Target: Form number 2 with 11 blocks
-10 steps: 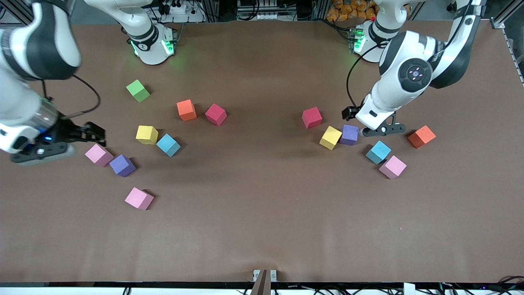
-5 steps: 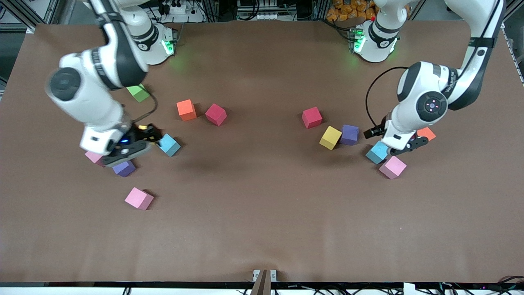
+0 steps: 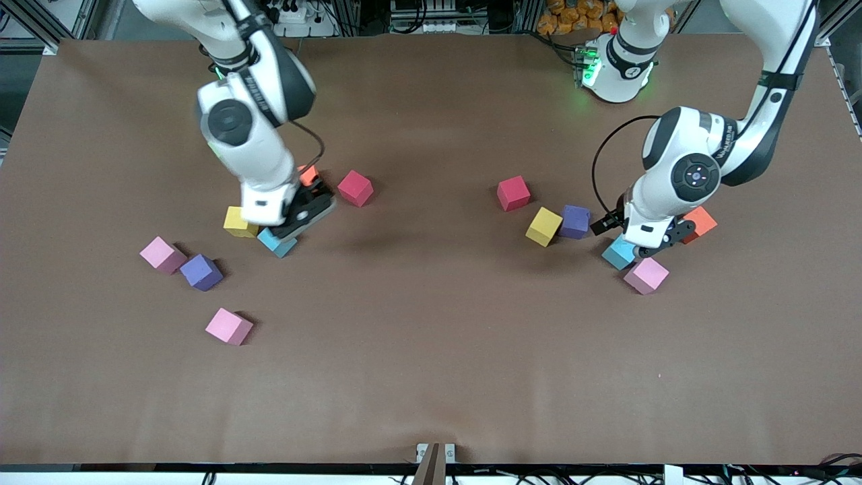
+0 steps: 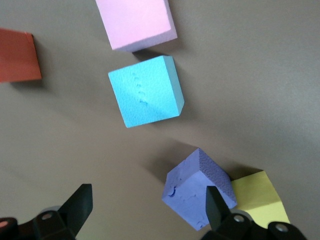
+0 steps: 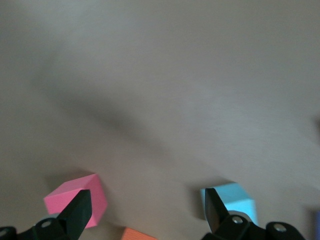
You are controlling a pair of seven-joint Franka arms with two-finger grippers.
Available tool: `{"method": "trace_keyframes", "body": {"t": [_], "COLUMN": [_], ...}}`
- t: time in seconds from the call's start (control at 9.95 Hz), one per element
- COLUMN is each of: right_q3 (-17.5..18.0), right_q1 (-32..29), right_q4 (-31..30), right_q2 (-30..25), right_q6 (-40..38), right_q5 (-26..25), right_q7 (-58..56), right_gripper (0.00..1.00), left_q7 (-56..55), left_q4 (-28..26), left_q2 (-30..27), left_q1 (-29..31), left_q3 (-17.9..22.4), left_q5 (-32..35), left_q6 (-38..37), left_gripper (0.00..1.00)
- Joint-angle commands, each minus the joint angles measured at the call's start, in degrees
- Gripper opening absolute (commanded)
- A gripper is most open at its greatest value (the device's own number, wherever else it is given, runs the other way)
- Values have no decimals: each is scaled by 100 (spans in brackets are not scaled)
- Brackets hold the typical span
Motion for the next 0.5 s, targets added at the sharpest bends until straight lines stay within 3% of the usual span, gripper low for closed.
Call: {"method": "trace_keyframes", "body": {"t": [0.0, 0.2, 0.4], "right_q3": [12, 21, 12], "right_q1": [447, 914, 1152], "right_q4": [-841, -1087, -1535], "right_q2": [-417, -418, -383], "right_q6": [271, 349, 1022], "right_q5": [3, 3, -6], "right_q7": [-43, -26, -60], "right_gripper": [100, 100, 100], "left_q7": [-746, -1203, -2369], "left_q4": [-197, -250, -259], "left_q2": [-46, -46, 32], "left_q1": [-115, -194, -212], "left_q3": [-31, -48, -40], "left_q5": [147, 147, 121], "left_q6": [192, 201, 533], "left_gripper": [100, 100, 100]}}
